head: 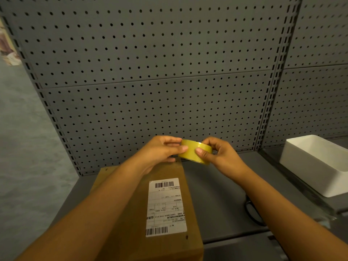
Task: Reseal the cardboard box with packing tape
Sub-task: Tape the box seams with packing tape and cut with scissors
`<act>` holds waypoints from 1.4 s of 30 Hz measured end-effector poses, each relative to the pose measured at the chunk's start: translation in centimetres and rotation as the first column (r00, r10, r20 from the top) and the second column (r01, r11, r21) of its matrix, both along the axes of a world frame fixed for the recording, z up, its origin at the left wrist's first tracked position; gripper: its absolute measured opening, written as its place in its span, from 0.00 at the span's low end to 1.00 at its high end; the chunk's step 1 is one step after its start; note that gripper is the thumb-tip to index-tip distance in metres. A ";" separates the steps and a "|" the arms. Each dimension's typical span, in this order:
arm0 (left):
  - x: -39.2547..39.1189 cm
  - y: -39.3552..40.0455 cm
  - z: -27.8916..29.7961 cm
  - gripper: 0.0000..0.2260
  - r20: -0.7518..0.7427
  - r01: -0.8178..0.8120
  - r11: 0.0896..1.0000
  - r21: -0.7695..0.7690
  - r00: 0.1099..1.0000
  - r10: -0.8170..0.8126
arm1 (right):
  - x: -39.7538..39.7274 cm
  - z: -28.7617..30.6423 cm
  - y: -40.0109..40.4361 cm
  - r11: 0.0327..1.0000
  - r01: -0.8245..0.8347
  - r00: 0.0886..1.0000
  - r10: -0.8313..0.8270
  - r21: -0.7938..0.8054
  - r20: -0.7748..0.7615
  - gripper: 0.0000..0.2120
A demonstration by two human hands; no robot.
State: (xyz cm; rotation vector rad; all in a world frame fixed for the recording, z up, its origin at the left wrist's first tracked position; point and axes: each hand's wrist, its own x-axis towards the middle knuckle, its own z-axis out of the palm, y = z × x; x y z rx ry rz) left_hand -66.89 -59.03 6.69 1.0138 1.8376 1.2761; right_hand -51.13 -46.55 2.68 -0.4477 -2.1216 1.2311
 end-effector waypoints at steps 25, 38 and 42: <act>-1.9 -1.7 0.2 0.16 -0.171 -0.144 0.984 0.103 0.972 0.161 | -3.3 0.1 -2.7 0.996 0.014 0.993 -0.023 -0.083 -0.115 0.10; -2.3 -2.0 -1.0 0.12 -0.225 -0.240 0.965 0.108 0.939 0.259 | -3.5 -0.2 -3.1 0.998 -0.030 0.999 0.028 -0.055 -0.031 0.07; -2.2 -1.9 -1.2 0.11 -0.272 -0.226 0.967 0.114 0.929 0.249 | -3.3 -0.5 -2.6 0.996 -0.067 0.998 0.067 -0.052 -0.006 0.08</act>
